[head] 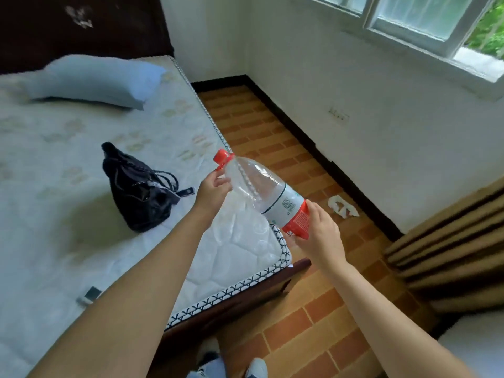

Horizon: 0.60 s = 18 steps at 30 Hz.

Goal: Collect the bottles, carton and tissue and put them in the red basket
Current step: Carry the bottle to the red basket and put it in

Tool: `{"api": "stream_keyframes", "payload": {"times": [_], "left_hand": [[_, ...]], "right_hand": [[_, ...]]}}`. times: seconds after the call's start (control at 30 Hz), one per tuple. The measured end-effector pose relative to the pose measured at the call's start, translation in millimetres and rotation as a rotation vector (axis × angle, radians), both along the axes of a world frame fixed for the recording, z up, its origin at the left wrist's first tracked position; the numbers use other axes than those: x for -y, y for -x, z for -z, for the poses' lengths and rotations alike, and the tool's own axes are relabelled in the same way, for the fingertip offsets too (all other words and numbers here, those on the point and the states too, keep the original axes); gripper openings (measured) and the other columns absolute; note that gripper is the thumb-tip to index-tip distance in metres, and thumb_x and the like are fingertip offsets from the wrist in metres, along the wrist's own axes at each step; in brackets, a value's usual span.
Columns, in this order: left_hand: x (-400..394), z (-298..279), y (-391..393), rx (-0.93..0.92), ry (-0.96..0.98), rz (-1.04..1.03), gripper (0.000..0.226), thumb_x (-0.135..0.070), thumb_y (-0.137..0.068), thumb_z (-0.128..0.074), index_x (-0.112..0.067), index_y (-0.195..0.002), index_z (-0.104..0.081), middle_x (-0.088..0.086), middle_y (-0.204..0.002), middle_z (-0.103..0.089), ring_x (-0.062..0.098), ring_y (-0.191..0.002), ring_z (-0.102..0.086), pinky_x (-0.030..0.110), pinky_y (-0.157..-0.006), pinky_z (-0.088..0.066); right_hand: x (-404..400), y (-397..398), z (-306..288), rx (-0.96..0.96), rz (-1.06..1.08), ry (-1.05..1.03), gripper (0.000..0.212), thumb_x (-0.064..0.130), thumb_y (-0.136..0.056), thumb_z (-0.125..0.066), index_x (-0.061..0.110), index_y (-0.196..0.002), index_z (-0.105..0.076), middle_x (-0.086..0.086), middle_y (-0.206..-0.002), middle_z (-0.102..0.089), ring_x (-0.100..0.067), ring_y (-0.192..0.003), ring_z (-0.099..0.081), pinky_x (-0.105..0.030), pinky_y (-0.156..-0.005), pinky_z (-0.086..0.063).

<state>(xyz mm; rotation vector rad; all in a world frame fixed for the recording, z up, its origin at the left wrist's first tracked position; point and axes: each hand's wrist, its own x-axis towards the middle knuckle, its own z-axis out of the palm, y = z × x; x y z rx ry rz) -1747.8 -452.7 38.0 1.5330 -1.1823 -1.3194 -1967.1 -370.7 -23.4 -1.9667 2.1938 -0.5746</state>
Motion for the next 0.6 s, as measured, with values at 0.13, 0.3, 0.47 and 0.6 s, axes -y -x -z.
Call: {"api": "stream_keyframes", "payload": {"times": [0.13,0.3,0.47,0.6], "left_hand": [[-24.1,-2.0,-81.7,-0.009,0.017,-0.229,0.038,-0.002,-0.087,-0.051,-0.012,-0.124,-0.051,0.003,-0.108,-0.058,0.013,-0.095,-0.054,0.022,-0.086,-0.041],[-68.4,-9.0,-176.0,0.017,0.058,-0.493,0.039,-0.004,-0.089,-0.051,-0.01,-0.127,-0.052,0.003,-0.107,-0.058,0.011,-0.093,-0.051,0.022,-0.076,-0.04],[-127.8,-12.1,-270.4,0.037,0.073,-0.703,0.041,-0.004,-0.087,-0.053,-0.009,-0.127,-0.054,0.001,-0.101,-0.059,0.009,-0.08,-0.054,0.012,-0.062,-0.043],[-183.0,-14.9,-339.4,0.019,0.071,-0.836,0.043,-0.005,-0.086,-0.053,-0.014,-0.128,-0.053,-0.004,-0.088,-0.058,0.005,-0.069,-0.05,0.013,-0.055,-0.04]], "right_hand": [[26.3,-67.1,-1.9,0.026,-0.27,0.032,0.085,0.034,-0.07,-0.074,0.012,-0.138,-0.029,-0.011,-0.135,-0.046,-0.029,-0.122,-0.047,-0.047,-0.1,-0.042],[39.0,-163.3,-4.0,0.049,-0.508,0.024,0.084,0.041,-0.07,-0.073,0.014,-0.137,-0.03,-0.009,-0.135,-0.047,-0.029,-0.122,-0.046,-0.047,-0.101,-0.04],[30.9,-263.4,-11.7,0.031,-0.725,0.027,0.086,0.042,-0.072,-0.072,0.012,-0.139,-0.028,-0.012,-0.139,-0.043,-0.031,-0.126,-0.042,-0.047,-0.104,-0.037],[7.6,-343.8,-16.1,0.016,-0.876,0.031,0.086,0.042,-0.073,-0.071,0.012,-0.14,-0.026,-0.012,-0.14,-0.041,-0.03,-0.128,-0.04,-0.046,-0.105,-0.036]]}}
